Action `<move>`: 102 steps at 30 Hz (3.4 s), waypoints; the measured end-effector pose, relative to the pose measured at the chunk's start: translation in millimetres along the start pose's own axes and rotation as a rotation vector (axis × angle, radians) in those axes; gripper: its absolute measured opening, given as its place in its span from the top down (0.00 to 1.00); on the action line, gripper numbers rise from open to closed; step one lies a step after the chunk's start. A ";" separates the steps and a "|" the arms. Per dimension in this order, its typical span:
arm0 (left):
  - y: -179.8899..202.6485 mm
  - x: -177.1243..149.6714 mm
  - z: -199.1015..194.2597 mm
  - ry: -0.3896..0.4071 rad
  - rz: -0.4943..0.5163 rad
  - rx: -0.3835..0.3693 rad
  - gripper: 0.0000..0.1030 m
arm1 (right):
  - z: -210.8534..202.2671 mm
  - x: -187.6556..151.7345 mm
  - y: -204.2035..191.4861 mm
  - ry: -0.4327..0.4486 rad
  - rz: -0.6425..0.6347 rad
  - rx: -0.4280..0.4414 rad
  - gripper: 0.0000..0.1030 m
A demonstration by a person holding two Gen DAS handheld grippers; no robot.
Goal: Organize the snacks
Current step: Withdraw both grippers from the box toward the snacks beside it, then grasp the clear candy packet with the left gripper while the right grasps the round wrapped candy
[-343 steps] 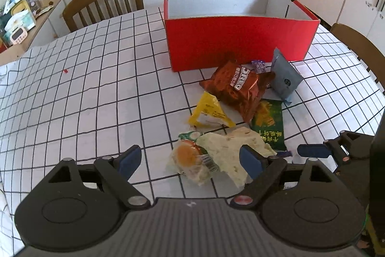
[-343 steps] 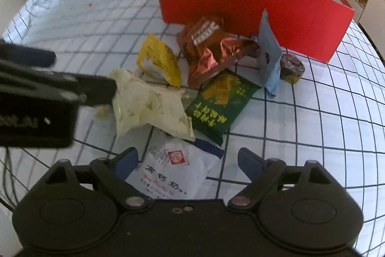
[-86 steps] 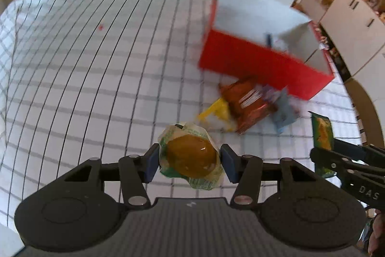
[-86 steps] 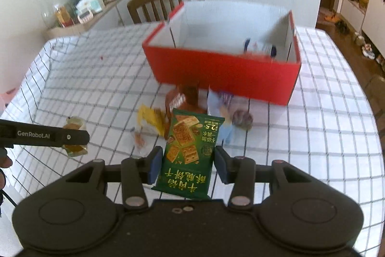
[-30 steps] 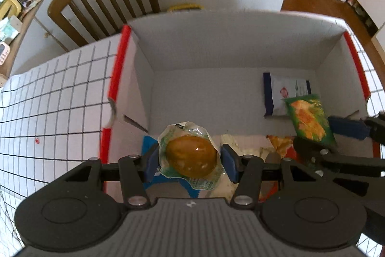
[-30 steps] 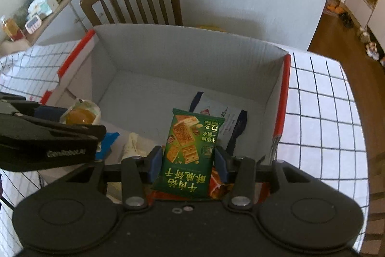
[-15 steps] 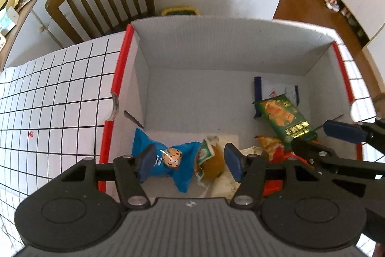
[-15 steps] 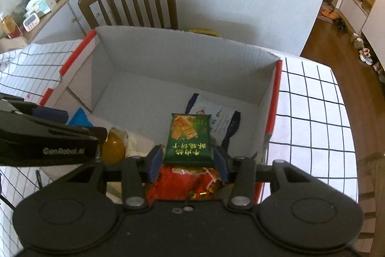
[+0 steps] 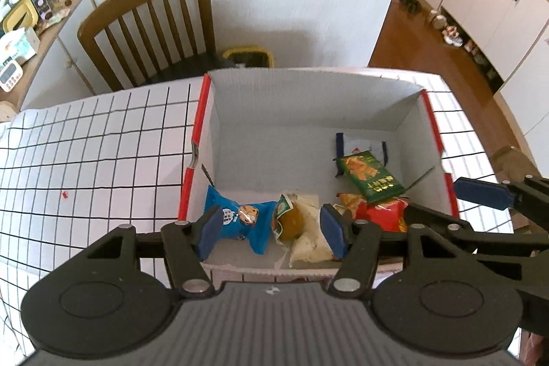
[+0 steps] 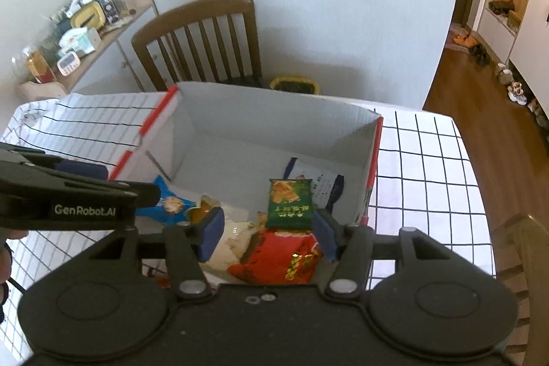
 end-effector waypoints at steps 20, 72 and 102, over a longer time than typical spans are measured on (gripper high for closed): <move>-18.9 -61.9 -107.1 0.187 0.018 -0.074 0.36 | -91.0 -35.9 -55.9 0.143 -0.017 0.091 0.29; -73.2 -206.2 26.1 -0.156 -0.364 0.050 0.09 | 10.9 -160.0 -8.0 -0.044 -0.025 0.075 0.25; -72.8 -204.7 58.1 -0.176 -0.352 0.085 0.82 | 53.9 -142.5 -19.8 -0.045 -0.175 0.053 0.67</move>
Point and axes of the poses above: each gripper's, at about its wrist camera, not at the fingertips, and z roughly the way its jaws point, y to its right, x to its top, the point moved 10 cm from there along z, roughly the way its jaws point, and after that the axes turned 1 degree about y, right-handed, at the moved point
